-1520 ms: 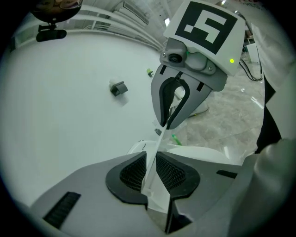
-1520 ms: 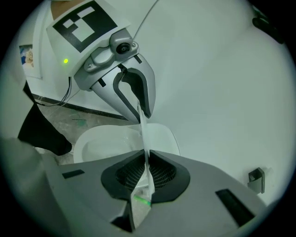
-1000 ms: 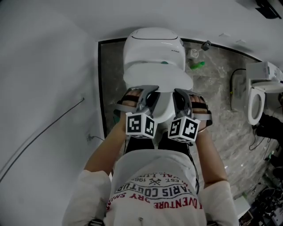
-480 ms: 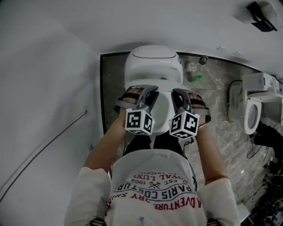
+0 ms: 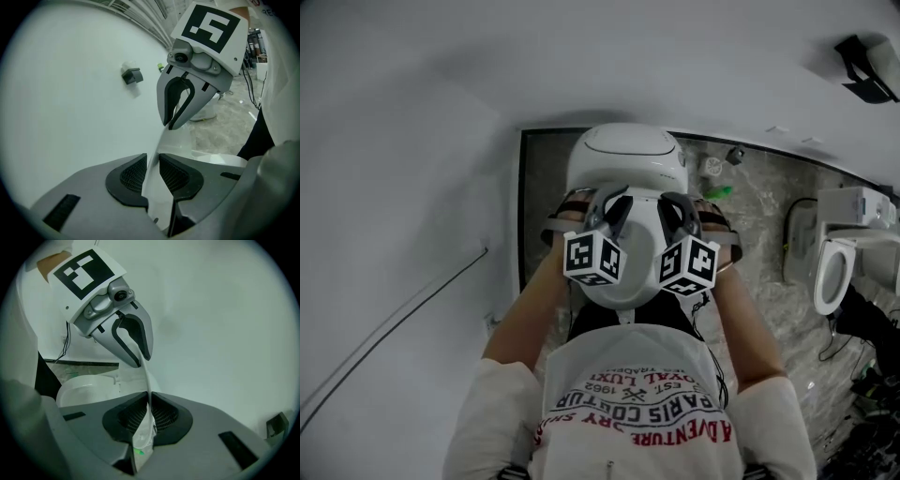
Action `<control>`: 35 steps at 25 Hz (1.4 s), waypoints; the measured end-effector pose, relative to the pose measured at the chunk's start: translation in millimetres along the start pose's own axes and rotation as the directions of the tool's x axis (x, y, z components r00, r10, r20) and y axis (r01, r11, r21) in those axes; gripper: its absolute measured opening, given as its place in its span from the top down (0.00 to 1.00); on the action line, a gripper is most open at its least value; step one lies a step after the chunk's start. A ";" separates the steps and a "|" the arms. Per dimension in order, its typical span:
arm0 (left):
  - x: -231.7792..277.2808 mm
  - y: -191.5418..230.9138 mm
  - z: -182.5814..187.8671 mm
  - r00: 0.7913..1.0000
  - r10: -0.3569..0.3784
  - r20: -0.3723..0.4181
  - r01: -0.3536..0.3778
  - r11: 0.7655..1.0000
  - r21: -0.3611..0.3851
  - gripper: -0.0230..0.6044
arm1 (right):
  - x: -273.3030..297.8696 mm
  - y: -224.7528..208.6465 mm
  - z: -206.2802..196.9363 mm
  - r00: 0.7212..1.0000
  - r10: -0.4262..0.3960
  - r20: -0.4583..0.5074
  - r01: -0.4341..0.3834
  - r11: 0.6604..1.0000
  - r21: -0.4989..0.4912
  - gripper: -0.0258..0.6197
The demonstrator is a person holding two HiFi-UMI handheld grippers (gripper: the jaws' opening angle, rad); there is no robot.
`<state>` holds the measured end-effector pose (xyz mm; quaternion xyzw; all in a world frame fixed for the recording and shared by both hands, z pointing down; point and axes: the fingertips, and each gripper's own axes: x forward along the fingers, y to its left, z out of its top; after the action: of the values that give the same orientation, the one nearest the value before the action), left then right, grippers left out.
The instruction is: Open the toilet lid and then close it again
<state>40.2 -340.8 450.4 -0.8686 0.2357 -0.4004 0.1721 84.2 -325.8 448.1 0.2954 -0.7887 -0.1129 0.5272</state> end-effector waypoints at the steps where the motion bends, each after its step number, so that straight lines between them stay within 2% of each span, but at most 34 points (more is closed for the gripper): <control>1: 4.0 4.9 -0.4 1.000 0.004 -0.005 -0.004 1.000 -0.009 0.82 | 3.4 -4.9 0.2 1.000 0.005 0.006 -0.005 1.000 -0.002 0.91; 7: 25.8 29.5 -1.0 1.000 0.017 -0.003 -0.017 0.997 -0.080 0.80 | 21.2 -30.8 -1.5 0.999 0.027 0.034 -0.027 1.000 0.000 0.91; 12: 44.5 48.5 -1.5 1.000 0.025 0.012 -0.025 0.998 -0.051 0.80 | 37.1 -52.6 -3.2 0.997 0.042 0.057 -0.042 0.999 0.001 0.91; 18: 67.4 68.9 -7.8 1.000 -0.003 0.010 0.004 1.000 -0.028 0.80 | 59.3 -74.8 -3.9 0.995 0.072 0.076 -0.074 0.997 0.018 0.91; 23: 76.9 78.2 -11.3 1.000 -0.024 0.003 0.024 0.999 -0.040 0.80 | 68.9 -83.9 -3.1 0.991 0.101 0.092 -0.105 0.994 0.030 0.91; 27: 80.6 79.6 -11.2 0.999 -0.035 0.004 0.035 0.998 -0.052 0.79 | 70.6 -86.3 -4.8 0.990 0.097 0.098 -0.100 0.994 0.032 0.91; 31: 81.8 82.7 -14.4 0.997 -0.076 -0.025 0.075 0.995 -0.062 0.79 | 74.3 -87.2 -3.5 0.992 0.082 0.094 -0.083 0.996 0.014 0.91; 35: 80.3 84.1 -14.9 0.996 -0.082 -0.046 0.080 0.996 -0.044 0.79 | 74.8 -88.4 -4.5 0.994 0.075 0.082 -0.082 0.993 0.088 0.91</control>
<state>51.4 -456.2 467.9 -0.8711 0.2128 -0.4226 0.1315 98.8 -439.6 463.9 0.2833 -0.8240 -0.0675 0.4860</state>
